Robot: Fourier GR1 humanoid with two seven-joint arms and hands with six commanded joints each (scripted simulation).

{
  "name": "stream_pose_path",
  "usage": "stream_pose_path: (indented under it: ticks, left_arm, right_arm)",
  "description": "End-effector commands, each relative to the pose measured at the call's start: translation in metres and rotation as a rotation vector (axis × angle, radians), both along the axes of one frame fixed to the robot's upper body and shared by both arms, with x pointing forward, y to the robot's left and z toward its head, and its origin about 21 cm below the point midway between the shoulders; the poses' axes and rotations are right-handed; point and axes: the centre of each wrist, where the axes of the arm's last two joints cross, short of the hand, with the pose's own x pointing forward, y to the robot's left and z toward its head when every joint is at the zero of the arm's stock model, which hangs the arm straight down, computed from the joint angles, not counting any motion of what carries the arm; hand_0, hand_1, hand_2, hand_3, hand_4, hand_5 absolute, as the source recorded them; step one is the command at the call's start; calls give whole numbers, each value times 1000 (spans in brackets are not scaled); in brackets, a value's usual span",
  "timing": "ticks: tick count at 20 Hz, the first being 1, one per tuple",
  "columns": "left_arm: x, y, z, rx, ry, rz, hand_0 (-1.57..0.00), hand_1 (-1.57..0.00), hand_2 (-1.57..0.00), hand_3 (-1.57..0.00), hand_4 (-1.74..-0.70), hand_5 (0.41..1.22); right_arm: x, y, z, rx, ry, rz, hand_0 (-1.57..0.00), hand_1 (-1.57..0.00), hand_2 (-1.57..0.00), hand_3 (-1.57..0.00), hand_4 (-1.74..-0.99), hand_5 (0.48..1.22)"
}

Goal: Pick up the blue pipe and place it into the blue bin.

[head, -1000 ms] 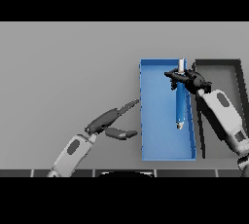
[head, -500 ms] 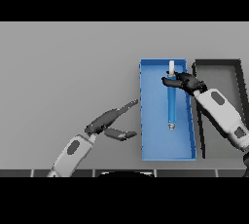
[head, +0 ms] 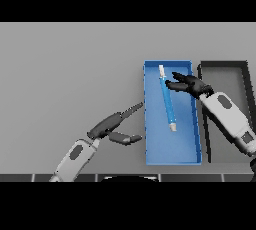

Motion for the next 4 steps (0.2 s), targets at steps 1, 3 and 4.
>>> stream_pose_path:
  ticks: [1, 3, 4]
  left_arm:
    - [1, 1, 1, -2, -7, -4, 1, 1, 1, 1, -885, 479]
    - [4, -3, 1, 8, 4, 2, 1, 1, 1, 1, -885, 480]
    - [3, -4, 1, 1, 4, -2, 1, 1, 1, 1, -885, 480]
  right_arm:
    - [1, -2, 1, 1, -7, 4, -212, -100, -24, -5, -1152, 802]
    - [1, 0, -2, -6, -5, 18, -212, -100, -24, -5, -1152, 791]
    - [0, 4, 0, -2, 3, 22, -212, -100, -24, -5, -1152, 798]
